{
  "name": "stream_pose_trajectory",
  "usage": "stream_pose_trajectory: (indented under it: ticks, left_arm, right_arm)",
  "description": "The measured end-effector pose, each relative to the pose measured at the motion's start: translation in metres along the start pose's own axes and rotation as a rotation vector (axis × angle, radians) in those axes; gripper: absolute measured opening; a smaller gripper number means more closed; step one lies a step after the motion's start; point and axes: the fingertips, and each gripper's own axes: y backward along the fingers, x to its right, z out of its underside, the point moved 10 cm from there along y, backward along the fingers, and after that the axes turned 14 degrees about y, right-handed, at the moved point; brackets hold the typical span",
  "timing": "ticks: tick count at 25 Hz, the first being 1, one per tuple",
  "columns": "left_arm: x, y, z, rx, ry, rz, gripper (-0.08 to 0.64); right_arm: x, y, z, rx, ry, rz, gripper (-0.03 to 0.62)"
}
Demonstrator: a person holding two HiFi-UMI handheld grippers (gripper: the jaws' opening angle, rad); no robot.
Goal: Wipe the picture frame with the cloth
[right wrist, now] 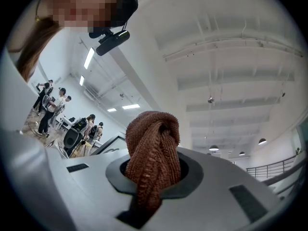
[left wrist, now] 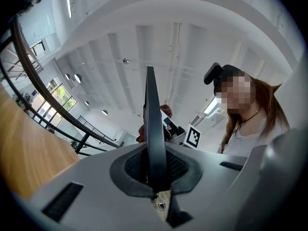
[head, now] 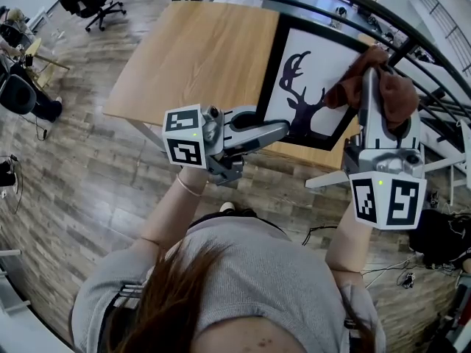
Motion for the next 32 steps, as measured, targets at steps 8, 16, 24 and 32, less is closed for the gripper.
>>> stream_pose_trajectory:
  ticks: [8, 16, 24, 32]
  left_arm:
    - [-0.004, 0.001, 0.005, 0.052, 0.053, 0.025, 0.028]
    - [-0.005, 0.002, 0.005, 0.066, 0.076, 0.03, 0.028]
    - [-0.006, 0.001, 0.007, 0.079, 0.102, 0.04, 0.028]
    - [-0.005, 0.001, 0.005, 0.069, 0.088, 0.061, 0.028]
  right_arm:
    - [-0.002, 0.013, 0.004, 0.016, 0.013, 0.032, 0.074]
    - [-0.008, 0.018, 0.007, 0.01, 0.056, 0.06, 0.074]
    - [0.011, 0.044, -0.022, 0.254, 0.01, 0.265, 0.074]
    - [-0.002, 0.016, 0.0, 0.095, -0.021, 0.089, 0.074]
